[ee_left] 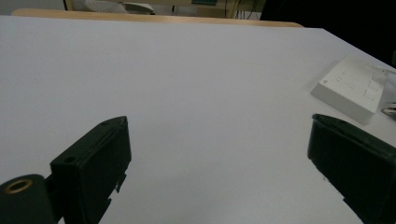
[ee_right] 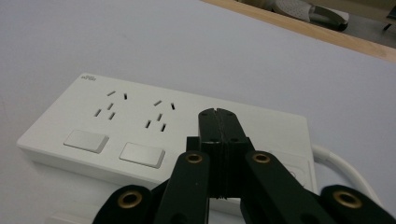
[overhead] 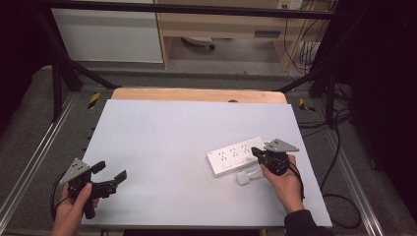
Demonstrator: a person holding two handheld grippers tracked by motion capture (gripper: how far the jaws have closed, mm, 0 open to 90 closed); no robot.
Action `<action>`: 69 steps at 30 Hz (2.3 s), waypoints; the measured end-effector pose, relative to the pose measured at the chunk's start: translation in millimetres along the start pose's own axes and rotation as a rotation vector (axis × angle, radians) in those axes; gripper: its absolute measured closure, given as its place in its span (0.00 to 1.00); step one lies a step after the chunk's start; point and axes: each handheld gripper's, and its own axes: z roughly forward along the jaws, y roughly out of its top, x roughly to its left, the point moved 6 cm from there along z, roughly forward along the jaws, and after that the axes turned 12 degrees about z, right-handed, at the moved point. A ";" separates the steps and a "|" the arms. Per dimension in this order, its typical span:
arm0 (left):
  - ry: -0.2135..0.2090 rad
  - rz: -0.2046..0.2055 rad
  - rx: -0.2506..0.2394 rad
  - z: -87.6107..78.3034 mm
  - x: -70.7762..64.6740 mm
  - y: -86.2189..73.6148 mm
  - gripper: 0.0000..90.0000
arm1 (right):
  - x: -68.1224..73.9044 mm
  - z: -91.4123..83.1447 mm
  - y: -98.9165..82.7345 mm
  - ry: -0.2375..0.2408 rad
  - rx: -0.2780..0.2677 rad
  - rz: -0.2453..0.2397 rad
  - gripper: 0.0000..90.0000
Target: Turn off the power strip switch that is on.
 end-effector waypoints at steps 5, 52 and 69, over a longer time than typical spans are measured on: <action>-0.001 0.003 0.002 0.0 -0.3 0.0 0.07 | 2.4 3.0 -2.9 0.006 0.014 -0.004 1.00; -0.003 0.008 0.006 0.6 -1.1 -0.3 0.07 | 10.1 19.1 -16.2 0.040 0.090 0.007 1.00; -0.003 0.010 0.006 0.4 -0.9 -0.3 0.07 | 9.6 20.2 -17.2 0.038 0.096 0.004 1.00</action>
